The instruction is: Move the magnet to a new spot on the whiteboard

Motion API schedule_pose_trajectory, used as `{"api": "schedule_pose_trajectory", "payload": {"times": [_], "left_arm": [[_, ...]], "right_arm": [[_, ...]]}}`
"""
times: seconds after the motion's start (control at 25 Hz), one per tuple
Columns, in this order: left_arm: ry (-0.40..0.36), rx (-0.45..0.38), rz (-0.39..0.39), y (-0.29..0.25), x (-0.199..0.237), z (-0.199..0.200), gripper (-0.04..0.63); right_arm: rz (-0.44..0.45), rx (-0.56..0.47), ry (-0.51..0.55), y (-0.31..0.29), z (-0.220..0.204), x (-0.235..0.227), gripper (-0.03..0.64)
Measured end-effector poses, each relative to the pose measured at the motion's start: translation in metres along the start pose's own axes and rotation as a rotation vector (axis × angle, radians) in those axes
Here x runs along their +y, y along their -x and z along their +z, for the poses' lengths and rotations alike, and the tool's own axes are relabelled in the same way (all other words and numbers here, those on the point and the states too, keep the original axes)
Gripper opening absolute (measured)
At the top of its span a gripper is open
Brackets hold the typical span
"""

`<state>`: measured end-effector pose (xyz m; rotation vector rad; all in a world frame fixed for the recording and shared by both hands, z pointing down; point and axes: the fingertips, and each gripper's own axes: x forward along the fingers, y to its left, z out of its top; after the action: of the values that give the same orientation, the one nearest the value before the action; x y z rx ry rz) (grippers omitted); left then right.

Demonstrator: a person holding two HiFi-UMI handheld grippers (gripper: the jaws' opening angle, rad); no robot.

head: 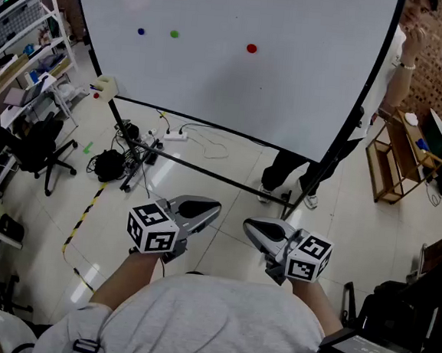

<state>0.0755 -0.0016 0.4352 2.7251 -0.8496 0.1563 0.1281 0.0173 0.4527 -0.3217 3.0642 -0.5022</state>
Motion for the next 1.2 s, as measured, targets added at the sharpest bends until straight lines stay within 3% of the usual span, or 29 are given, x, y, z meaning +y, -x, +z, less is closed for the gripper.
{"api": "schedule_pose_trajectory", "payload": {"times": [0.2, 0.4, 0.76, 0.96, 1.2], "left_arm": [[0.013, -0.015, 0.006, 0.007, 0.04, 0.006, -0.018], [0.037, -0.011, -0.013, 0.011, 0.11, 0.015, -0.018], [0.01, 0.011, -0.131, 0.015, 0.226, 0.059, -0.018], [-0.036, 0.012, -0.219, 0.012, 0.246, 0.077, -0.018], [-0.042, 0.012, -0.259, -0.003, 0.251, 0.083, -0.018]], "right_arm": [[-0.002, 0.024, -0.001, -0.027, -0.008, -0.018, 0.003], [-0.035, 0.041, 0.005, -0.075, -0.003, -0.056, 0.004], [-0.148, 0.012, 0.03, -0.17, 0.03, -0.124, 0.005], [-0.267, 0.007, 0.076, -0.181, 0.04, -0.144, 0.005], [-0.331, 0.014, 0.157, -0.174, 0.061, -0.159, 0.005]]}}
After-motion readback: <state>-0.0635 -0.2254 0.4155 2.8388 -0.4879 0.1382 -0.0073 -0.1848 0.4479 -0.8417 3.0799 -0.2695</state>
